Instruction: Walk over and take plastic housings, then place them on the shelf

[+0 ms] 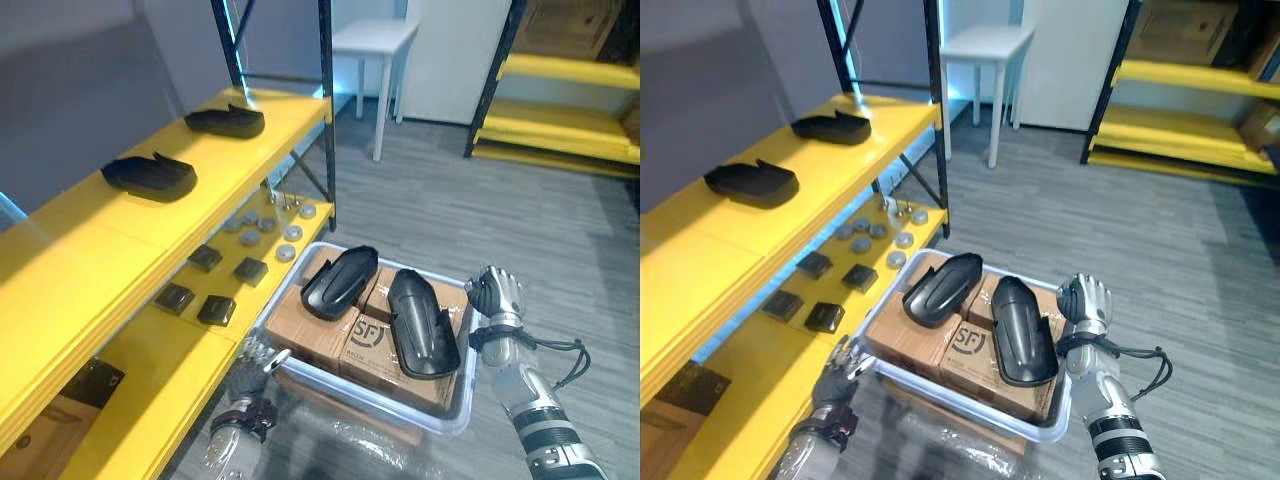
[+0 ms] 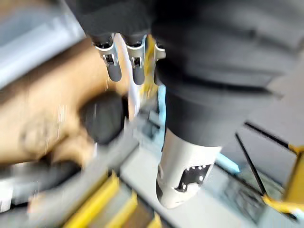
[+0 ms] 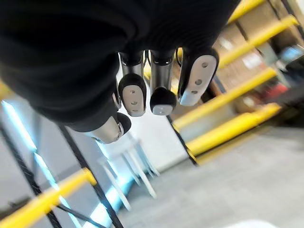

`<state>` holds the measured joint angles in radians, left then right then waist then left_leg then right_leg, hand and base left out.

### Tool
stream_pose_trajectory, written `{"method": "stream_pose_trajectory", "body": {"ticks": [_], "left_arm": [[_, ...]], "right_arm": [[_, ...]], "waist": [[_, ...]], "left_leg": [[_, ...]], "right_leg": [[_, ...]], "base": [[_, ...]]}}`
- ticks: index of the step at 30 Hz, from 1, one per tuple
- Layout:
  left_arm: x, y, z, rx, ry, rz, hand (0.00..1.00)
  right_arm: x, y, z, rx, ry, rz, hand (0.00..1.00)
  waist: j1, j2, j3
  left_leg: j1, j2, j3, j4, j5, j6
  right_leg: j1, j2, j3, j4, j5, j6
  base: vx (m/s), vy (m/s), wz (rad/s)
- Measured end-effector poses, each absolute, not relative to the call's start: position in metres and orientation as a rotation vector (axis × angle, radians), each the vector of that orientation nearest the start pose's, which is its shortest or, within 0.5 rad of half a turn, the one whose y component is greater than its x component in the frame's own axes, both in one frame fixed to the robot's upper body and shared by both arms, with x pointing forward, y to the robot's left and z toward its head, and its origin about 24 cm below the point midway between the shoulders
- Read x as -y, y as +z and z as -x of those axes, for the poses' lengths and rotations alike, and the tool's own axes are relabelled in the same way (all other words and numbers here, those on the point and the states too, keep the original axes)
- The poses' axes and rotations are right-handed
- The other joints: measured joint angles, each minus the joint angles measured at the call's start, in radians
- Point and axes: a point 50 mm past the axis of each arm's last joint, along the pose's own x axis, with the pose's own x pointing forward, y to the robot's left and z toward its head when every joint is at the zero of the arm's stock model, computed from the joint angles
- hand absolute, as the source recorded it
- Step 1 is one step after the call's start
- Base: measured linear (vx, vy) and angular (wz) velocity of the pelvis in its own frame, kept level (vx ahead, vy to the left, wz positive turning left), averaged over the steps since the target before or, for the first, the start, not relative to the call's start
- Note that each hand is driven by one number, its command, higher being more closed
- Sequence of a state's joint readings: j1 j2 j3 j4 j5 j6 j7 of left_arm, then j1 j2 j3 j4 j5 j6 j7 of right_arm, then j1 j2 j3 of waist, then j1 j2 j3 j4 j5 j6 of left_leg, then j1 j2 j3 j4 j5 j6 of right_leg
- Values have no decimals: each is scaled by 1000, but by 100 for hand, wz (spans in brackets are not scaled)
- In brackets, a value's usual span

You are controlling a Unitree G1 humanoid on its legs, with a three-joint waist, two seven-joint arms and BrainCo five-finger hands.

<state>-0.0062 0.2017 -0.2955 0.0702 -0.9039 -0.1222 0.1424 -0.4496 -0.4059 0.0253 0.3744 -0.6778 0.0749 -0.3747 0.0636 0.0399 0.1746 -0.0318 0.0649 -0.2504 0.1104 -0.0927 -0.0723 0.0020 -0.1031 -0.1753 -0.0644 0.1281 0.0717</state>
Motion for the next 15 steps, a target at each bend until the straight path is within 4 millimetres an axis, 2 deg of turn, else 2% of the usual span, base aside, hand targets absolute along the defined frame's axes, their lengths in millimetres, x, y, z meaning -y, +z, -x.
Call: {"method": "stream_pose_trajectory", "body": {"ticks": [1,5,8,10,11,15], "left_arm": [[-124,20,-249,-172,-80,689,0],[-108,17,-249,-217,-141,670,0],[-98,9,-242,-259,-167,627,0],[-96,2,-234,-284,-174,588,0],[-96,-1,-230,-294,-169,561,0],[-98,-6,-225,-296,-151,459,0]], "right_arm": [[225,116,-333,216,-415,1048,0],[206,106,-339,198,-364,1006,0],[207,81,-353,27,-341,926,0],[213,75,-361,-63,-358,871,0],[217,79,-368,-91,-385,814,0],[249,129,-387,-59,-523,715,0]], "waist": [[-1,-6,-23],[-3,-24,-52],[6,-27,-57],[9,-24,-43],[10,-21,-15],[11,13,119]], "left_leg": [[1,2,1,-10,0,0],[17,6,10,-31,6,-3],[11,5,19,-35,10,-3],[-12,4,16,-33,18,-7],[-37,3,9,-31,29,-12],[-155,-4,-57,-12,70,-31]], "right_leg": [[1,0,0,0,0,0],[1,1,6,-1,4,-5],[-3,0,14,-15,19,-11],[-22,-1,9,-16,25,-7],[-45,-2,1,-11,30,-9],[-141,-7,-59,23,41,-18]], "base": [[-43,-9,2],[-40,-13,-7],[-57,-12,-6],[-68,-17,6],[-107,-35,23],[-145,-52,44]]}}
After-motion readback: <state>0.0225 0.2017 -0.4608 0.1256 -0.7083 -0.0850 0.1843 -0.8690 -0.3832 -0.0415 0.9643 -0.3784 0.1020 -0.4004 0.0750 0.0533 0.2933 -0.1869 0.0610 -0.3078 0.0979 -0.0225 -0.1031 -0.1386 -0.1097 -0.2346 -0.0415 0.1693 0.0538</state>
